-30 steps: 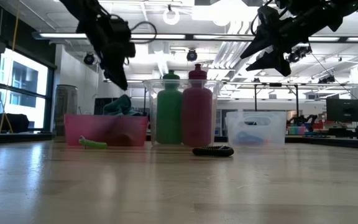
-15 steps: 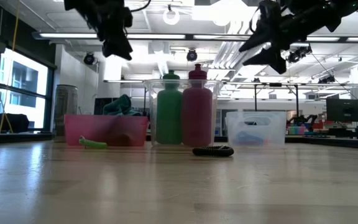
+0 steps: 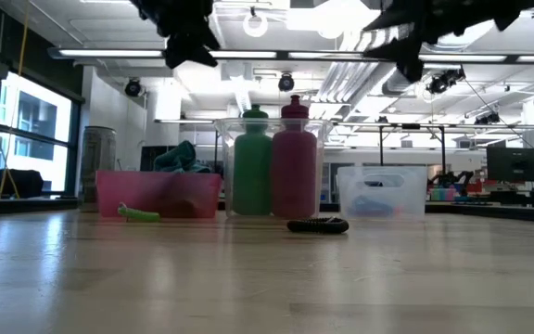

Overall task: Pick & Place Sports Items
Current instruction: Put the black spring keychain into the right transparent bin

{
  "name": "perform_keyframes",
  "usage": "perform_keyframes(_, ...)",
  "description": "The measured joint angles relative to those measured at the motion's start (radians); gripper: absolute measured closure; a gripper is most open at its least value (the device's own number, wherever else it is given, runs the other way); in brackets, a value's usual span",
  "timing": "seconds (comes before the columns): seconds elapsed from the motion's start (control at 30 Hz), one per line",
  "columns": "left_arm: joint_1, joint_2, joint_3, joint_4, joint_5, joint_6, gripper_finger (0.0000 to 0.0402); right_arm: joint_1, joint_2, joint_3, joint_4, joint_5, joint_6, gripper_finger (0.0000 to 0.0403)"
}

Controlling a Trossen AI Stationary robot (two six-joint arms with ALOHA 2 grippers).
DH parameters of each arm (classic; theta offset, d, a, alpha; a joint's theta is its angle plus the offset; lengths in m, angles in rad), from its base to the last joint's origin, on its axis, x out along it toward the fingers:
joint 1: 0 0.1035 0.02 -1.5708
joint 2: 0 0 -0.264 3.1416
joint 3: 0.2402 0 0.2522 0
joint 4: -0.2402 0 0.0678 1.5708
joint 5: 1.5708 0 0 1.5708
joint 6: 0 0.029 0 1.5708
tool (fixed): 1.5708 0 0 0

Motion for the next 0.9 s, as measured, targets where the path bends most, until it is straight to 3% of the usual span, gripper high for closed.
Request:
perform_keyframes(0.47,-0.246,0.0,0.0,0.153,-0.144,-0.105,0.0225,0.214,-0.059,0.139,-0.207,0.142,-0.071,0.0219)
perform_keyframes(0.9,-0.472,0.0,0.0,0.24,-0.238,-0.139,0.0225,0.506,-0.002,0.271,-0.261,0.454,-0.022,0.0219)
